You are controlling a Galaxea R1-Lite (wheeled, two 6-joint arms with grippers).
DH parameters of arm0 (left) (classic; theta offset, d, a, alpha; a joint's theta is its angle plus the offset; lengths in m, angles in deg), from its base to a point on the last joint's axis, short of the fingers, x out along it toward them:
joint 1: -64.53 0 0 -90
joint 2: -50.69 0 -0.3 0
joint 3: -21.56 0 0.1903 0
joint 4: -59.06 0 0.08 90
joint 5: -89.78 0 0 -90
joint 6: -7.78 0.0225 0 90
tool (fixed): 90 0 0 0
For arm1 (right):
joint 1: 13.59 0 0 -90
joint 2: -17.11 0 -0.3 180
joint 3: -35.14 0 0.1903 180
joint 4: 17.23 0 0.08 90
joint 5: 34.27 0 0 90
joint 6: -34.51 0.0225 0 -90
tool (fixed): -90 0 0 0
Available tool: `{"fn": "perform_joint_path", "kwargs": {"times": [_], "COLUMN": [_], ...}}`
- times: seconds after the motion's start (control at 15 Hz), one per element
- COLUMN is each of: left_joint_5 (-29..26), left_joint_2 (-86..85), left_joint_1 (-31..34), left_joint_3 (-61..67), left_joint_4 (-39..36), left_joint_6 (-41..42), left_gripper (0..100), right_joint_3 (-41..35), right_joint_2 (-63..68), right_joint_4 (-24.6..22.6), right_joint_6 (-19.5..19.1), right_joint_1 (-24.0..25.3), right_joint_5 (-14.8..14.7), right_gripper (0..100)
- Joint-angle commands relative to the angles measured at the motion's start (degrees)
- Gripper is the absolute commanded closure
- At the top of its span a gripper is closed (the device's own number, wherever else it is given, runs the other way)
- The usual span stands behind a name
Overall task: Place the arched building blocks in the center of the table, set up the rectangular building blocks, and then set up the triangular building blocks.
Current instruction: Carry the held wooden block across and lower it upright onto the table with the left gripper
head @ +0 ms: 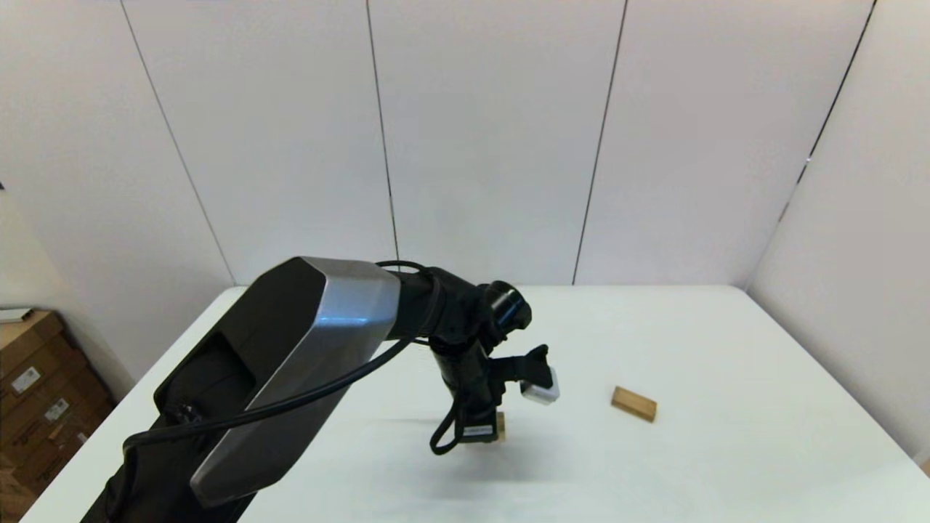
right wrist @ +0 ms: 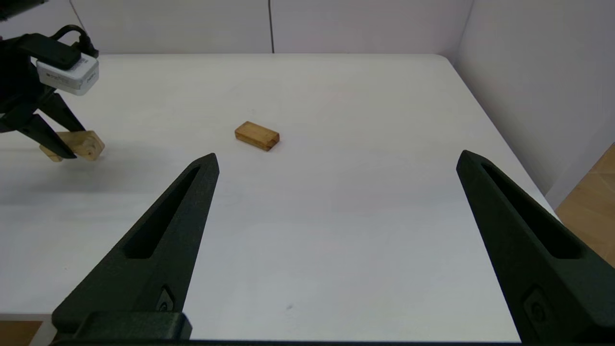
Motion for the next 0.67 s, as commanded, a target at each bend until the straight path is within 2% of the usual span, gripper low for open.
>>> {"fn": "perform_joint_path", "kwargs": {"times": [0.07, 0.67], "left_joint_5": [0.0, 0.0], "left_joint_2": [0.7, 1.1], "left_joint_1": [0.0, -0.1], "left_joint_3": [0.0, 0.0], "left_joint_4": [0.4, 0.2], "left_joint_6": [0.3, 0.6], "left_gripper": [100, 100], "right_joint_3": [0.0, 0.0], "right_joint_2": [-0.1, -0.1], "right_joint_4": [0.0, 0.0], "right_joint_6": [0.0, 0.0], "right_joint_1": [0.0, 0.0], "right_joint_5": [0.0, 0.0], "right_gripper": [0, 0]}}
